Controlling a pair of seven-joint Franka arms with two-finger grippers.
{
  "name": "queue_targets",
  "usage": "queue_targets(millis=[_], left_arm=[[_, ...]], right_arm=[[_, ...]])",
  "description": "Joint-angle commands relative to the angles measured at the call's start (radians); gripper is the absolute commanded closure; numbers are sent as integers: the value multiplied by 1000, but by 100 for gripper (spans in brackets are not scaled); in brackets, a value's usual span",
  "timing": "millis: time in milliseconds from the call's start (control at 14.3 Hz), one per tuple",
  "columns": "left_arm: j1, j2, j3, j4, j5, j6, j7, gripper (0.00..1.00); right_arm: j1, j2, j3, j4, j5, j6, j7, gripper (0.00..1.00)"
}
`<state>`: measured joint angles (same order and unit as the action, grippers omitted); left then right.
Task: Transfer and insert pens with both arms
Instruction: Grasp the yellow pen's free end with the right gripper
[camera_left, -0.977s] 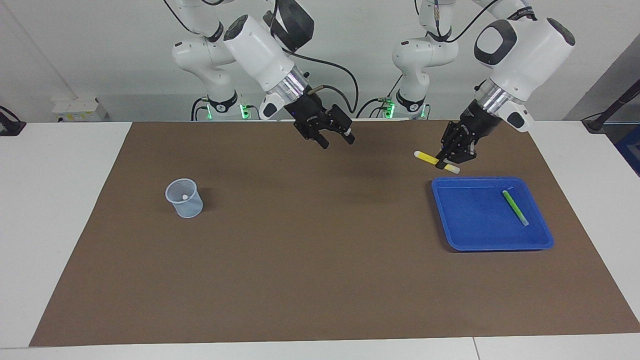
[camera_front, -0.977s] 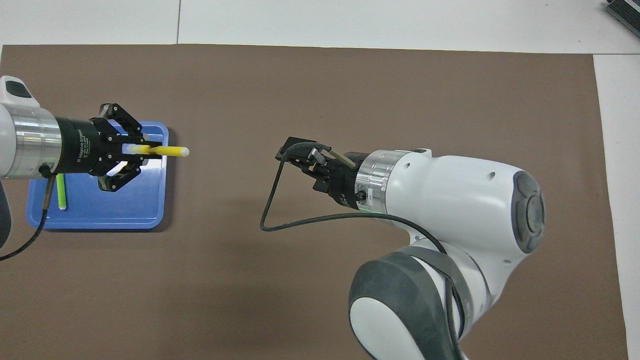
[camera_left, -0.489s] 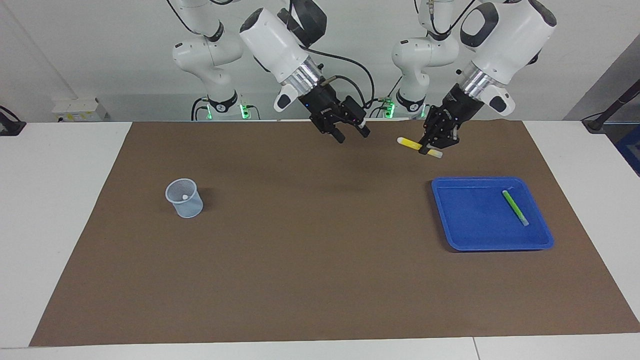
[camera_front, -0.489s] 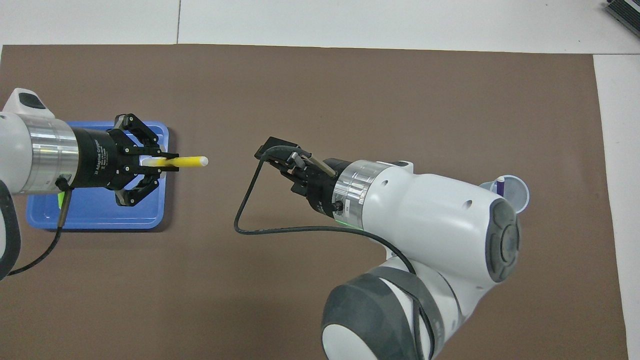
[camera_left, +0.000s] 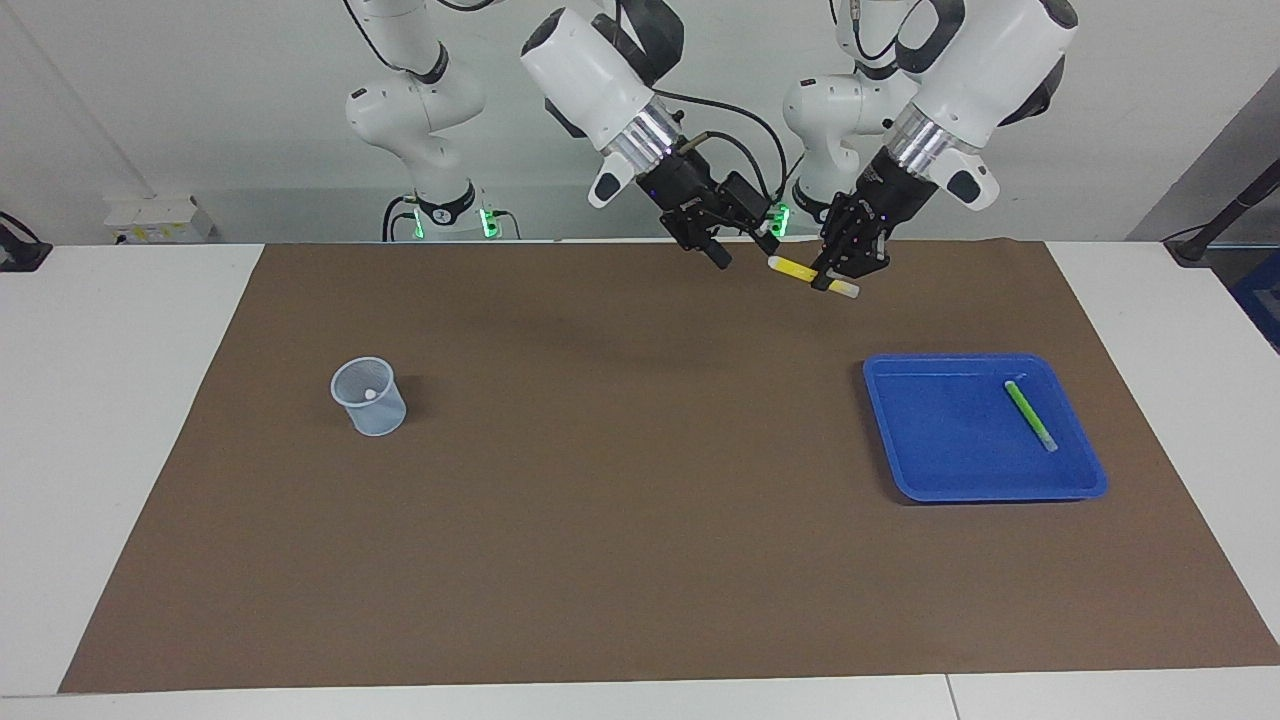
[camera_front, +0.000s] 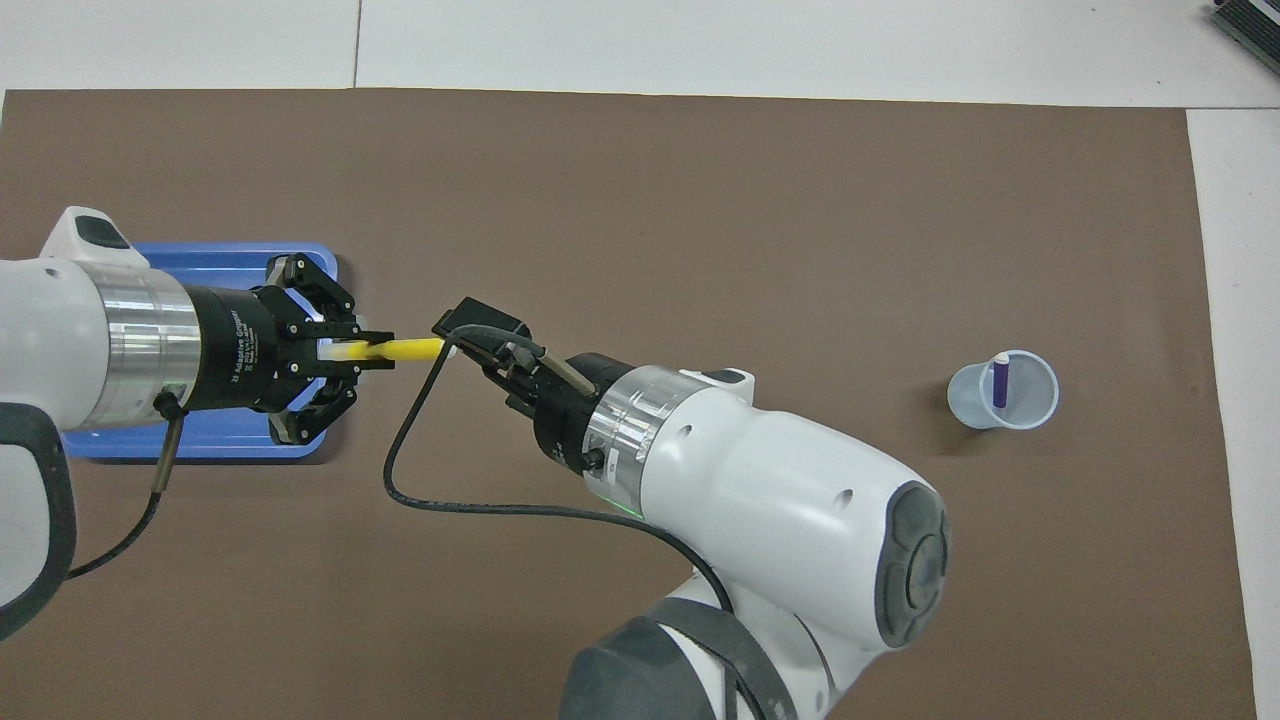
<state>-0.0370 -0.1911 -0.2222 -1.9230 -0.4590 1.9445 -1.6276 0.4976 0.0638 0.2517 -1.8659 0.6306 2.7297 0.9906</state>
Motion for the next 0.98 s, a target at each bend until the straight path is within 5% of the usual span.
queue_targets(millis=[0,489,698,907], left_arm=[[-15,-36,4,-30,-12,-6,-24,100],[-15,-48,-9,-34,-12,-6,-40,100],[-15,-50,-9,-36,-12,-7,-44,100],[-15,-53,-9,-37,-12,-9,-43,100]], right_arm=[[12,31,0,51,27,7,17,0],[85,100,0,62,27,148,22,0],[84,100,0,63,26,145,13,19],[72,100,-2,65,18,140,3,20]])
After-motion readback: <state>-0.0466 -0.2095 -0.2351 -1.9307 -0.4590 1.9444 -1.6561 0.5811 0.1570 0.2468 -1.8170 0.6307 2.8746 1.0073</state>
